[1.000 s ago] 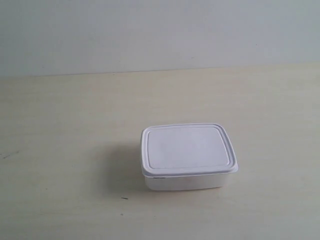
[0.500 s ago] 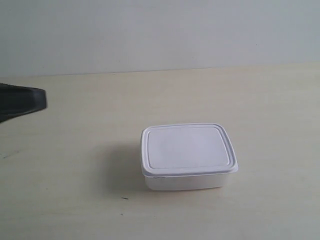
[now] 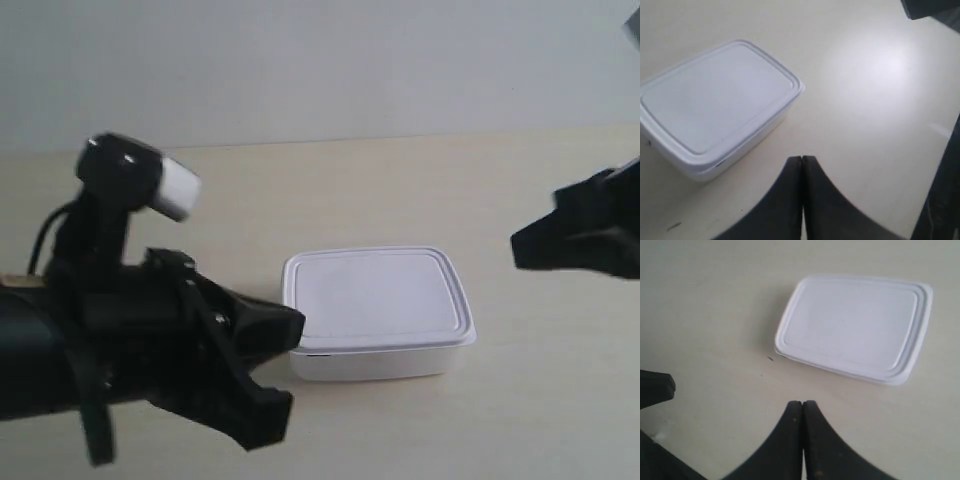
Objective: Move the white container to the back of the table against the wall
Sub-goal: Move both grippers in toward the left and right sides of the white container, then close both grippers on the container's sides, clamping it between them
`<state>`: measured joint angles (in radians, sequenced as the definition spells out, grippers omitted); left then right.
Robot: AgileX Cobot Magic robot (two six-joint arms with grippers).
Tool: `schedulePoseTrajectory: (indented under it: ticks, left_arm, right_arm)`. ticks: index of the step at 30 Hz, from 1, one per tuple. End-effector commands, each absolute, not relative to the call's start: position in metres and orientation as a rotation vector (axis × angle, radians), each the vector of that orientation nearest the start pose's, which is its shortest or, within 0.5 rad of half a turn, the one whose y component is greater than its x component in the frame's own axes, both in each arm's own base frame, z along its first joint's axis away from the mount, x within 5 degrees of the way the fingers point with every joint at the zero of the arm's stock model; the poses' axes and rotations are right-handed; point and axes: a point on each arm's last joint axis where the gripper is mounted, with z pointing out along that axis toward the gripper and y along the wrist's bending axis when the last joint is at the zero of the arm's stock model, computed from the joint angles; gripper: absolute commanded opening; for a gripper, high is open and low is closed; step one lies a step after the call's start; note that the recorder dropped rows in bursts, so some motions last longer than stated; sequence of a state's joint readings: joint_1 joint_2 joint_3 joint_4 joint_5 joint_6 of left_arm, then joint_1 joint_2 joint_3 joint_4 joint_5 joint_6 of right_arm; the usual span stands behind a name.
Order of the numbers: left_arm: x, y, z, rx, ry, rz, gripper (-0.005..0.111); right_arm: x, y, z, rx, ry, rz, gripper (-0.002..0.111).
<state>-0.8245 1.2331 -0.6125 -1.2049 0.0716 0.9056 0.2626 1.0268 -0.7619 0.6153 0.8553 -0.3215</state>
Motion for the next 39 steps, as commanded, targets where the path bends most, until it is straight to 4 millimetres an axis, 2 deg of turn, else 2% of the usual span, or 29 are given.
schedulePoseTrajectory:
  ticks: [1,8,11,17,26,31,39]
  left_arm:
    - [0.172,-0.199,0.218,0.592,2.220,-0.638,0.000]
    - [0.179,-0.208,0.178,0.602,2.368,-0.563,0.000]
    - [0.184,-0.213,0.166,0.606,2.409,-0.539,0.000]
    - [0.196,-0.228,0.154,0.618,2.439,-0.529,0.000]
    - [0.214,-0.249,0.139,0.637,2.456,-0.510,0.000]
    - [0.215,-0.250,0.132,0.648,2.472,-0.496,0.000]
    - [0.219,-0.251,0.134,0.636,2.457,-0.491,0.000]
  right_arm:
    - [0.178,0.112,0.253,-0.459,2.586,0.612,0.000]
    - [0.188,0.146,0.200,-0.579,2.712,0.556,0.000]
    - [0.193,0.154,0.181,-0.596,2.756,0.523,0.000]
    - [0.203,0.159,0.152,-0.590,2.807,0.454,0.000]
    - [0.210,0.160,0.139,-0.569,2.806,0.423,0.000]
    - [0.214,0.161,0.140,-0.541,2.767,0.419,0.000]
    - [0.216,0.161,0.135,-0.494,2.772,0.410,0.000]
